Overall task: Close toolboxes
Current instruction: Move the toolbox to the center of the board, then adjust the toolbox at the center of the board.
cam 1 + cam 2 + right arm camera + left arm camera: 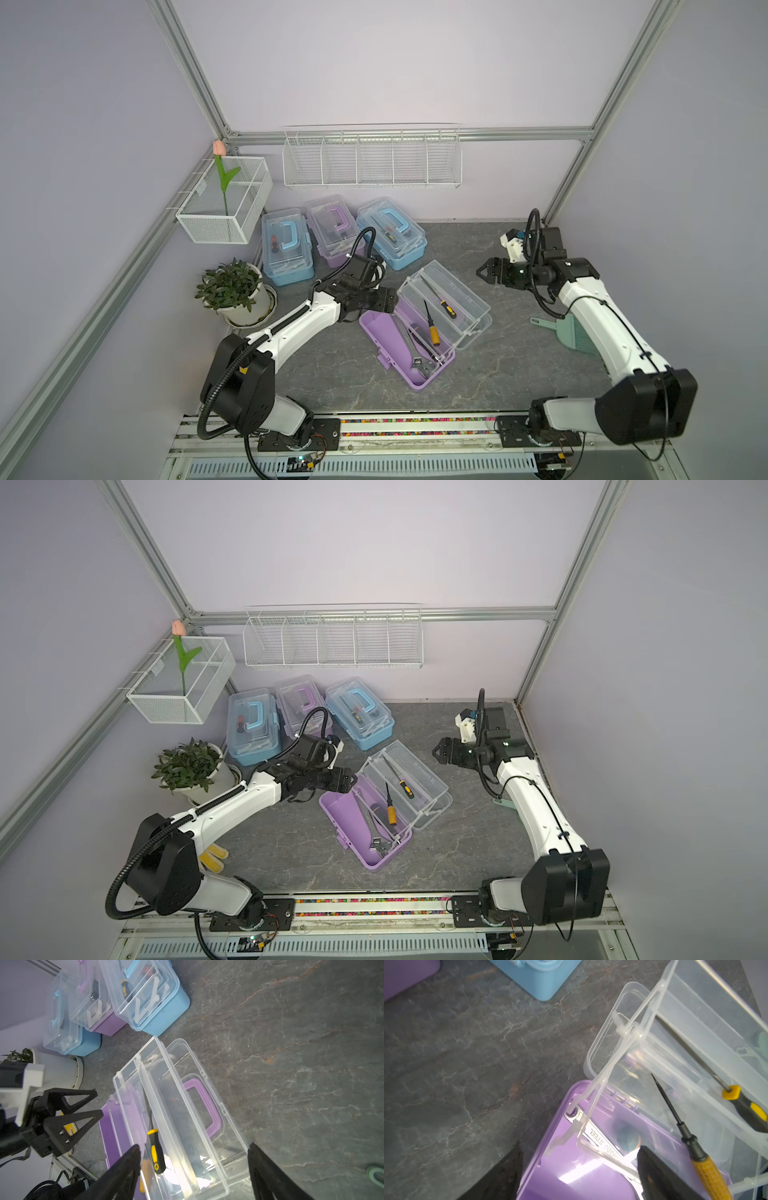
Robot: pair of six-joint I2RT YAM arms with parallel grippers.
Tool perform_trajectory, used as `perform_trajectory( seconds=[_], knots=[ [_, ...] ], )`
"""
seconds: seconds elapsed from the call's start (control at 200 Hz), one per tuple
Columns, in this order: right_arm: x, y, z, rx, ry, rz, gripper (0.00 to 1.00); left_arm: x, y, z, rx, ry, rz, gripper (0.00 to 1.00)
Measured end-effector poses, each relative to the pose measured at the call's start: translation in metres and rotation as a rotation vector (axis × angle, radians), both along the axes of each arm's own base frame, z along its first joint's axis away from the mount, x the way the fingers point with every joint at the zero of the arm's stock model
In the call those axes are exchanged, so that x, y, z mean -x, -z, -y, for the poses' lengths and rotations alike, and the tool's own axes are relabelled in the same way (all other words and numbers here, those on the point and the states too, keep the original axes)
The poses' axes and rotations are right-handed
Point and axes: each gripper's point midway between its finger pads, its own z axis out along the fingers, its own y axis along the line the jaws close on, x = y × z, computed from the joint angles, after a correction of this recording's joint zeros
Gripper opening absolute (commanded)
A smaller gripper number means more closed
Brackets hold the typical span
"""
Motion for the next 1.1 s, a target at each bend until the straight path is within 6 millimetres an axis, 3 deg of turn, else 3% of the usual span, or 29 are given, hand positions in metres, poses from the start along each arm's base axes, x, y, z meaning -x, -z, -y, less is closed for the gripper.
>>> perform_trajectory(
  seconds=[0.185, 0.315, 0.44, 0.57, 0.685, 0.835, 1.1],
  knots=[
    [0.049, 0.042, -0.018, -0.003, -0.039, -0.125, 0.78, 0.006, 0.015, 0.008, 0.064, 0.002, -0.041, 0.86],
    [0.062, 0.062, -0.013, 0.024, -0.019, -0.191, 0.76, 0.003, 0.016, 0.012, 0.102, -0.001, -0.028, 0.86],
    [0.062, 0.066, -0.022, 0.024, -0.039, -0.198, 0.75, 0.006, 0.016, 0.010, 0.127, -0.014, -0.002, 0.86],
    [0.064, 0.073, -0.035, 0.050, -0.078, -0.223, 0.74, 0.022, 0.017, 0.011, 0.143, -0.018, 0.008, 0.86],
    [0.060, 0.078, -0.048, 0.067, -0.113, -0.245, 0.73, 0.042, 0.016, 0.014, 0.161, -0.016, 0.005, 0.85],
    [0.044, 0.079, -0.062, 0.086, -0.134, -0.250, 0.73, 0.073, 0.017, 0.004, 0.163, -0.044, -0.014, 0.83],
    [0.018, 0.082, -0.118, 0.068, -0.257, -0.244, 0.74, 0.125, 0.017, -0.015, 0.210, -0.074, -0.068, 0.79]
  ],
)
